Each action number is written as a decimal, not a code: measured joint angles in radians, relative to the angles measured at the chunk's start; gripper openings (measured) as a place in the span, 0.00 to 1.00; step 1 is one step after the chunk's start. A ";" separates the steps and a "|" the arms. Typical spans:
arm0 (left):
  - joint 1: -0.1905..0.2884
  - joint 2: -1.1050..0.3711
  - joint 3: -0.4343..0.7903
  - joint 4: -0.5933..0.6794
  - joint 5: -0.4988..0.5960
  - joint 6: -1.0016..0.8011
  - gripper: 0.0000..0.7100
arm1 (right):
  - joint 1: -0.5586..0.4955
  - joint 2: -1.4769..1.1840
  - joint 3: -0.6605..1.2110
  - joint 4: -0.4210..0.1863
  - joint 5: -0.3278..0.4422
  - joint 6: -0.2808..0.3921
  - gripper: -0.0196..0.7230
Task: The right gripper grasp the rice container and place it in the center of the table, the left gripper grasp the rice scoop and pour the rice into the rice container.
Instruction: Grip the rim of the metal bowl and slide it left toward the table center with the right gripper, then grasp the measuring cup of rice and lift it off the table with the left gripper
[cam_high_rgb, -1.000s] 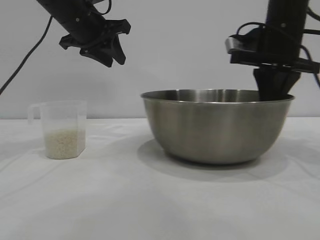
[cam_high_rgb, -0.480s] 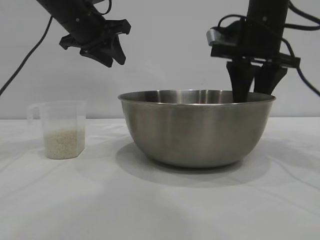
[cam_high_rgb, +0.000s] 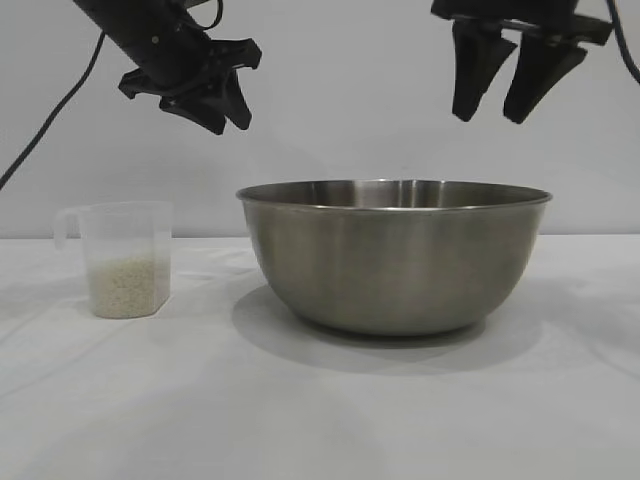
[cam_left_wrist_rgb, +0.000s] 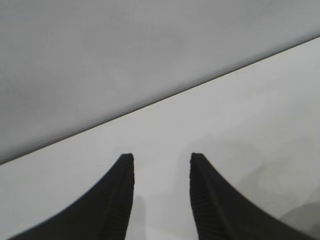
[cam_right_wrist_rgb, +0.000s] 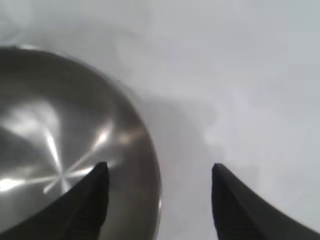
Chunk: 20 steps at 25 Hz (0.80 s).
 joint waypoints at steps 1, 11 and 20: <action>0.000 0.000 0.000 0.000 0.000 0.000 0.31 | -0.037 -0.009 0.021 0.009 -0.005 0.000 0.54; -0.002 0.000 0.000 0.000 0.000 0.000 0.31 | -0.231 -0.336 0.168 0.067 -0.060 -0.012 0.54; -0.002 0.000 0.000 0.000 0.000 0.000 0.31 | -0.231 -0.829 0.344 0.096 0.243 0.015 0.54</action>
